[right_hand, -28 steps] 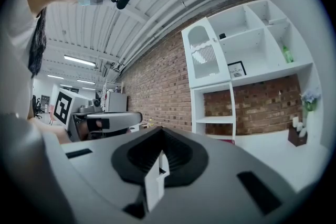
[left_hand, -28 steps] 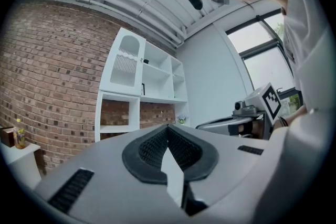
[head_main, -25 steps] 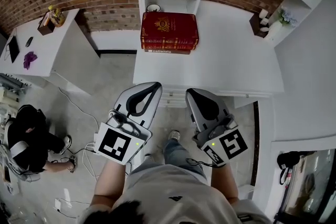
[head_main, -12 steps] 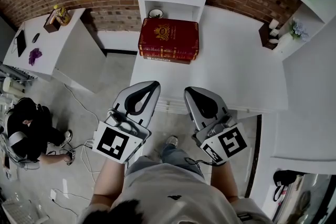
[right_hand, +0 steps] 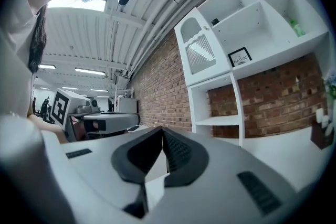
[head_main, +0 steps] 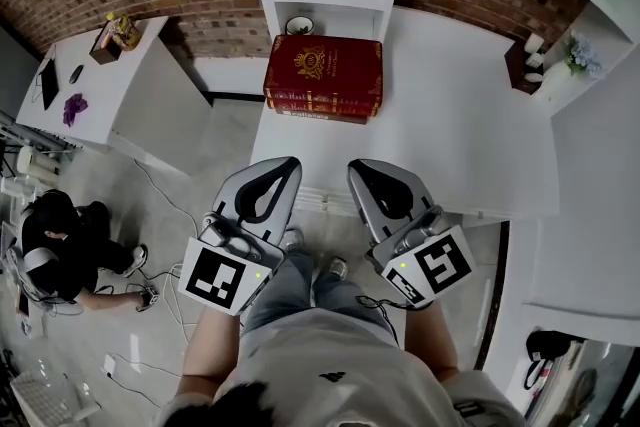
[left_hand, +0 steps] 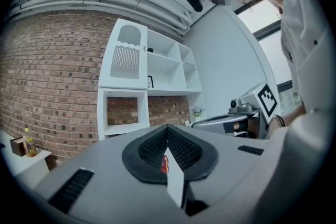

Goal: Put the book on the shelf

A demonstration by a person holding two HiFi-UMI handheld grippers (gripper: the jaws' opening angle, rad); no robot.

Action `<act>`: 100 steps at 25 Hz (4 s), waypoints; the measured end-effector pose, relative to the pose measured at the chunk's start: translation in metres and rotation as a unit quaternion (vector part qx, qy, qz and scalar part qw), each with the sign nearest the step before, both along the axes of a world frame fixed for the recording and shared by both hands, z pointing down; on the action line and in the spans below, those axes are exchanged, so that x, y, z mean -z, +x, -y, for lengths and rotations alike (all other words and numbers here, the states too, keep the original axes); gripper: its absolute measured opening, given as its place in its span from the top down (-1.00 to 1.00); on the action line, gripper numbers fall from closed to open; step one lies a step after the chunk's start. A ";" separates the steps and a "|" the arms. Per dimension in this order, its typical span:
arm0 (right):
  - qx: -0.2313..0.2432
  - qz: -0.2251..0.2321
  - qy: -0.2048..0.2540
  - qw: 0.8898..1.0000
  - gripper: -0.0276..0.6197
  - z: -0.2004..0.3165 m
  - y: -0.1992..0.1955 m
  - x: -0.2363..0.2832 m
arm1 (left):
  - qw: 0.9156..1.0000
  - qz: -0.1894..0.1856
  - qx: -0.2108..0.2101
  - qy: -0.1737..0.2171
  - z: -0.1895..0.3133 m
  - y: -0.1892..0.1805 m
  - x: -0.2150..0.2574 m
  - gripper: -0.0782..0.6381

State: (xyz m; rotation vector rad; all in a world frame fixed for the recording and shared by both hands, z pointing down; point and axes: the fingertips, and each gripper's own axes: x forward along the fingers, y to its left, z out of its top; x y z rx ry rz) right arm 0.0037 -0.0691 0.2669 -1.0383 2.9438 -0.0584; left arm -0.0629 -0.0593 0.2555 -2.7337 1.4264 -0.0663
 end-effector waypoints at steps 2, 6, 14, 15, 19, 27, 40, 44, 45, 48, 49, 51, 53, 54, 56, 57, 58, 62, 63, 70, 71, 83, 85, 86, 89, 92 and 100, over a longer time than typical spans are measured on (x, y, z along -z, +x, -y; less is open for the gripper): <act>0.000 -0.001 0.001 1.000 0.89 0.002 -0.003 -0.001 | 1.000 0.000 0.001 0.001 0.004 -0.004 -0.002 0.75; -0.011 -0.011 0.004 1.000 0.88 0.010 -0.001 -0.002 | 1.000 -0.009 -0.009 0.012 0.020 -0.003 -0.001 0.75; -0.064 -0.023 0.003 0.998 0.88 0.045 0.013 -0.001 | 0.998 -0.019 -0.053 0.020 0.061 0.008 -0.001 0.75; -0.070 -0.023 0.002 0.997 0.88 0.050 0.013 0.000 | 0.998 -0.020 -0.058 0.019 0.067 0.007 -0.001 0.75; -0.087 -0.024 0.001 0.996 0.88 0.070 0.011 0.000 | 0.997 -0.026 -0.068 0.029 0.090 0.000 0.001 0.75; -0.104 -0.026 -0.003 0.994 0.88 0.110 -0.003 -0.003 | 0.996 -0.020 -0.083 0.012 0.130 -0.017 -0.006 0.75; -0.112 -0.034 -0.023 0.993 0.88 0.154 -0.021 -0.023 | 0.996 -0.023 -0.088 -0.001 0.169 -0.042 -0.026 0.75; -0.109 -0.034 -0.030 0.993 0.88 0.163 -0.026 -0.032 | 0.996 -0.015 -0.087 -0.007 0.175 -0.049 -0.036 0.75; -0.109 -0.034 -0.032 0.993 0.88 0.164 -0.028 -0.035 | 0.996 -0.013 -0.085 -0.011 0.177 -0.052 -0.040 0.75; -0.107 -0.034 -0.040 0.993 0.87 0.169 -0.030 -0.046 | 0.997 -0.011 -0.080 -0.022 0.181 -0.057 -0.051 0.75; -0.108 -0.034 -0.043 0.993 0.87 0.170 -0.031 -0.049 | 0.997 -0.009 -0.079 -0.025 0.182 -0.058 -0.054 0.75; -0.109 -0.033 -0.049 0.992 0.87 0.174 -0.031 -0.057 | 0.997 -0.007 -0.076 -0.031 0.185 -0.060 -0.063 0.75; -0.109 -0.033 -0.055 0.992 0.87 0.176 -0.032 -0.064 | 0.997 -0.007 -0.071 -0.039 0.186 -0.063 -0.071 0.75; -0.109 -0.033 -0.058 0.992 0.87 0.177 -0.033 -0.068 | 0.997 -0.008 -0.069 -0.045 0.186 -0.064 -0.075 0.75; -0.110 -0.034 -0.063 0.991 0.86 0.178 -0.033 -0.075 | 0.996 -0.011 -0.067 -0.054 0.187 -0.065 -0.083 0.75; -0.111 -0.034 -0.065 0.991 0.85 0.178 -0.033 -0.078 | 0.996 -0.011 -0.067 -0.057 0.187 -0.066 -0.087 0.75; -0.111 -0.035 -0.067 0.991 0.84 0.178 -0.033 -0.082 | 0.996 -0.012 -0.067 -0.059 0.187 -0.066 -0.090 0.75; -0.107 -0.036 -0.080 0.990 0.83 0.176 -0.036 -0.095 | 0.995 -0.009 -0.068 -0.068 0.186 -0.065 -0.104 0.75; -0.107 -0.036 -0.082 0.990 0.83 0.175 -0.036 -0.098 | 0.995 -0.006 -0.068 -0.069 0.186 -0.065 -0.107 0.75; -0.113 -0.039 -0.090 0.989 0.82 0.174 -0.029 -0.110 | 0.996 -0.013 -0.040 -0.081 0.188 -0.074 -0.124 0.75; -0.116 -0.039 -0.091 0.988 0.82 0.174 -0.027 -0.112 | 0.996 -0.017 -0.034 -0.082 0.189 -0.077 -0.126 0.75; -0.139 -0.048 -0.107 0.983 0.75 0.177 -0.005 -0.137 | 0.995 -0.010 0.015 -0.094 0.198 -0.108 -0.157 0.62; -0.143 -0.050 -0.108 0.983 0.75 0.178 -0.001 -0.139 | 0.994 -0.014 0.020 -0.102 0.199 -0.112 -0.165 0.49; -0.146 -0.051 -0.108 0.982 0.75 0.178 0.001 -0.140 | 0.994 -0.015 0.022 -0.108 0.200 -0.114 -0.168 0.49; -0.153 -0.054 -0.109 0.981 0.74 0.178 0.008 -0.143 | 0.992 -0.012 0.031 -0.119 0.201 -0.120 -0.179 0.45; -0.159 -0.056 -0.111 0.980 0.70 0.179 0.015 -0.147 | 0.992 -0.006 0.036 -0.122 0.205 -0.124 -0.187 0.41; -0.175 -0.058 -0.116 0.976 0.66 0.182 0.030 -0.158 | 0.990 -0.010 0.038 -0.135 0.213 -0.124 -0.207 0.34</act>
